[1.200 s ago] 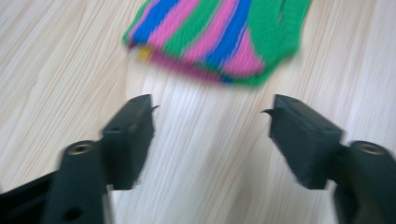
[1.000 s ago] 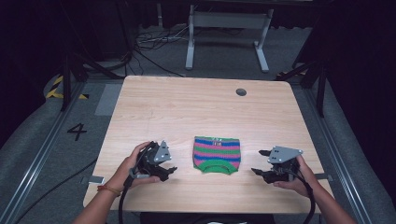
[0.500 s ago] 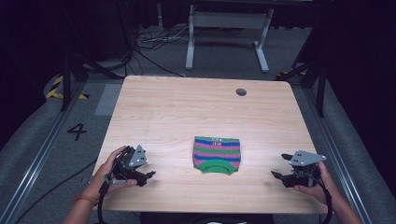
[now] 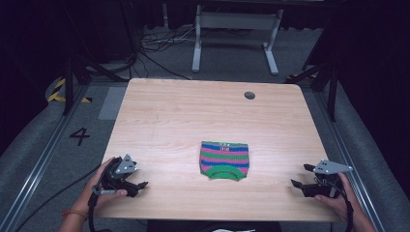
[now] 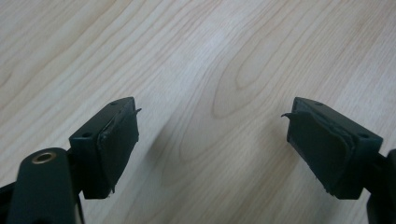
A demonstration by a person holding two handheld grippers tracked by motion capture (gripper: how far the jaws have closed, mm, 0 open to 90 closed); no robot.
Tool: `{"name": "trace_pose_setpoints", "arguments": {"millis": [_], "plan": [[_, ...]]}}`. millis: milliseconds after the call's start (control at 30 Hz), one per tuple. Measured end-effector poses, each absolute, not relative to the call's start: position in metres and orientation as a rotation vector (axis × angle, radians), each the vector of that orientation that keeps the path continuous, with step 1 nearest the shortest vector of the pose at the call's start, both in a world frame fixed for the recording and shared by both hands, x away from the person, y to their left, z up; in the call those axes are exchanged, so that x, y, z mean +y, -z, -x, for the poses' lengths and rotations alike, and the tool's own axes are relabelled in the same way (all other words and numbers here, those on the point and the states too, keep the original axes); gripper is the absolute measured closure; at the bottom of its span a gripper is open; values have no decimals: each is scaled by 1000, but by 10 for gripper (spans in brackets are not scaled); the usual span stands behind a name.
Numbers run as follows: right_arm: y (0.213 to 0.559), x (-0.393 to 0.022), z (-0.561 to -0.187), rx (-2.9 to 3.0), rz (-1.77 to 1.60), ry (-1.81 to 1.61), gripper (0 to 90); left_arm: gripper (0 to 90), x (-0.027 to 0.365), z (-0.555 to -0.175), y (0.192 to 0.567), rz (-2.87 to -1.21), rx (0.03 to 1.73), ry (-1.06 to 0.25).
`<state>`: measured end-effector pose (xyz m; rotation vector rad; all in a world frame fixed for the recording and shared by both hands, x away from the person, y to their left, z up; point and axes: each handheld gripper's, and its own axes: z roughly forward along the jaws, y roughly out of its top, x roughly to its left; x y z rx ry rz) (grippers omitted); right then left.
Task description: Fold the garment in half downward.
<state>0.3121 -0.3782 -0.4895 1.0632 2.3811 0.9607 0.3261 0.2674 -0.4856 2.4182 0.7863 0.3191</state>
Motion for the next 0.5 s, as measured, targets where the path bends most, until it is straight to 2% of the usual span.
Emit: {"name": "trace_pose_setpoints", "arguments": {"millis": [333,500], "plan": [[505,-389,-308,2344,-1171,-1002,160,151,283,-319,497,-2301,879,-274],[505,-391,-308,2350,-1181,-1012,153,57,279,-320,501,-2264,944,-307]]}}
